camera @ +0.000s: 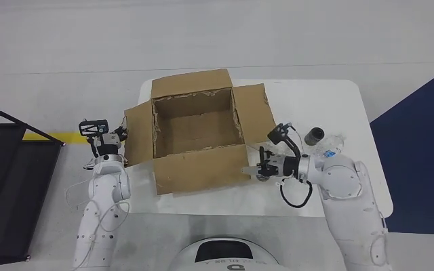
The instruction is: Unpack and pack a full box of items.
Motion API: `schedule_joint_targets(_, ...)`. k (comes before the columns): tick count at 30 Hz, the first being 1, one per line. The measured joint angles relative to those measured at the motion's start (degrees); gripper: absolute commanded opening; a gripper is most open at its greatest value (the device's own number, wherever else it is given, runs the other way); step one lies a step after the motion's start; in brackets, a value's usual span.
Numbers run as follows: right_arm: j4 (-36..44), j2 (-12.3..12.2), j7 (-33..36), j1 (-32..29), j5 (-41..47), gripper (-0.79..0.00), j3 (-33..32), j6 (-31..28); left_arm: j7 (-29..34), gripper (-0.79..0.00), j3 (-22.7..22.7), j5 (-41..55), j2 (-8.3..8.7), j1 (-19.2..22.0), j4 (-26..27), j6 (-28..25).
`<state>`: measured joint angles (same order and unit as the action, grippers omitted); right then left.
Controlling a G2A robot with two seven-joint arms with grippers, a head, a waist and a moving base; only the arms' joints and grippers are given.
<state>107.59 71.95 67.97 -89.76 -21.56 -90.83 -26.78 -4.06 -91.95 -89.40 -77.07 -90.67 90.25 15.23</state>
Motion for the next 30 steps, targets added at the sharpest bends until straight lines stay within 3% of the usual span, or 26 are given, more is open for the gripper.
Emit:
schedule_joint_targets(3,-0.3,-0.7,0.3,-1.6,2.0,0.0,-5.1,-2.0,0.0,0.0,0.0,0.0,0.0,0.0,0.0,0.0)
schedule_joint_targets(14,-0.3,-0.7,0.1,-1.6,1.8,0.0,-4.9,-1.8,0.0,0.0,0.0,0.0,0.0,0.0,0.0,0.0)
schedule_joint_targets(18,2.3,-1.1,-3.1,-3.5,-8.8,-0.015,-3.7,-1.1,0.0,0.0,0.0,0.0,0.0,0.0,0.0,0.0)
schedule_joint_targets(19,3.2,-1.2,-4.2,-4.6,-12.9,-0.139,-3.4,-1.8,0.0,0.0,0.0,0.0,0.0,0.0,0.0,0.0)
schedule_joint_targets(20,4.3,-1.3,-6.0,-6.1,-17.9,-0.336,-3.1,-2.2,0.0,0.0,0.0,0.0,0.0,0.0,0.0,0.0)
schedule_joint_targets(21,4.9,-1.4,-7.5,-7.2,-21.3,-0.406,-2.8,-2.1,0.0,0.0,0.0,0.0,0.0,0.0,0.0,0.0)
schedule_joint_targets(26,6.7,-1.5,-15.9,-11.7,-42.5,-0.456,2.0,1.5,0.0,0.0,0.0,0.0,0.0,0.0,0.0,0.0)
schedule_joint_targets(30,5.0,-1.4,-19.8,-11.9,-51.0,-0.502,6.4,3.8,0.0,0.0,0.0,0.0,0.0,0.0,0.0,0.0)
